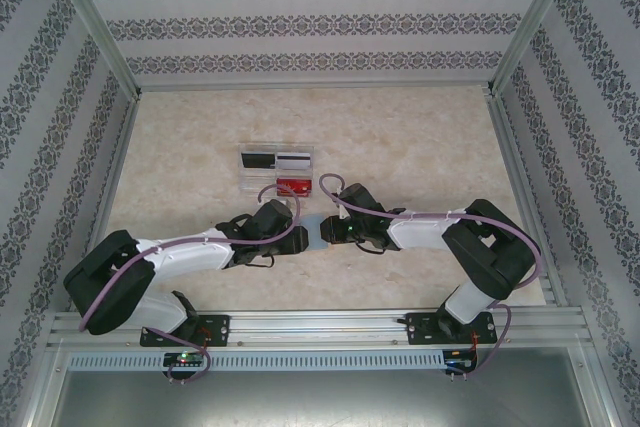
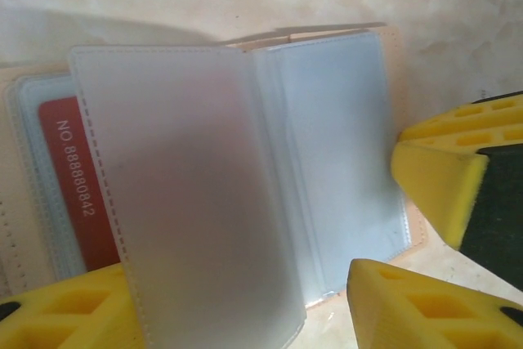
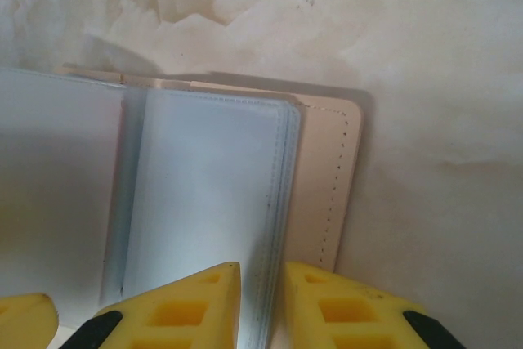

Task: Take the credit cards out of the card holder

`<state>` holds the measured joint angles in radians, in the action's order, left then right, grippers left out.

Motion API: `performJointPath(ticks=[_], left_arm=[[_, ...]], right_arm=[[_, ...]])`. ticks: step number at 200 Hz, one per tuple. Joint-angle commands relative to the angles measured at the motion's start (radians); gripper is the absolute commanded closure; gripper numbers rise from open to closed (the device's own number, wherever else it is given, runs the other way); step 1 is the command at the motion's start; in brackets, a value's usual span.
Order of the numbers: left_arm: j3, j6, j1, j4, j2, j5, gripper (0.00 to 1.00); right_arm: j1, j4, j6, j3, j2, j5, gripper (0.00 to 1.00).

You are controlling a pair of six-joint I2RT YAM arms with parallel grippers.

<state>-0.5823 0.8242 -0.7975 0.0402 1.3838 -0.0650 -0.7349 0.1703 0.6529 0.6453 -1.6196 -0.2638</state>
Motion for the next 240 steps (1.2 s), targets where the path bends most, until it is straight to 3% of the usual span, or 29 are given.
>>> performJointPath(ticks=[1,48,97,127,170,213,240], left_arm=[[-0.015,-0.032,-0.003,-0.036,-0.025,-0.019,0.42],[-0.091,-0.048,-0.018,-0.072,0.035,-0.068,0.51],[-0.152,-0.037,-0.051,-0.120,0.132,-0.106,0.54],[-0.114,-0.036,-0.053,-0.110,0.092,-0.063,0.55],[-0.039,-0.047,-0.021,0.026,-0.041,0.082,0.62],[0.056,-0.039,0.069,0.062,-0.123,0.079,0.65],[0.106,-0.035,0.115,0.020,-0.132,0.039,0.74]], right_arm=[[0.005,0.003,0.008,-0.015,-0.007,-0.012,0.77],[0.014,-0.002,0.011,-0.052,0.083,0.038,0.76],[0.037,-0.018,0.019,-0.121,0.221,0.098,0.72],[0.041,-0.033,0.019,-0.131,0.274,0.090,0.70],[0.020,-0.029,0.025,-0.085,0.254,0.033,0.69],[-0.068,-0.032,0.037,0.006,0.171,0.020,0.69],[-0.097,-0.021,0.055,0.053,0.106,0.003,0.70]])
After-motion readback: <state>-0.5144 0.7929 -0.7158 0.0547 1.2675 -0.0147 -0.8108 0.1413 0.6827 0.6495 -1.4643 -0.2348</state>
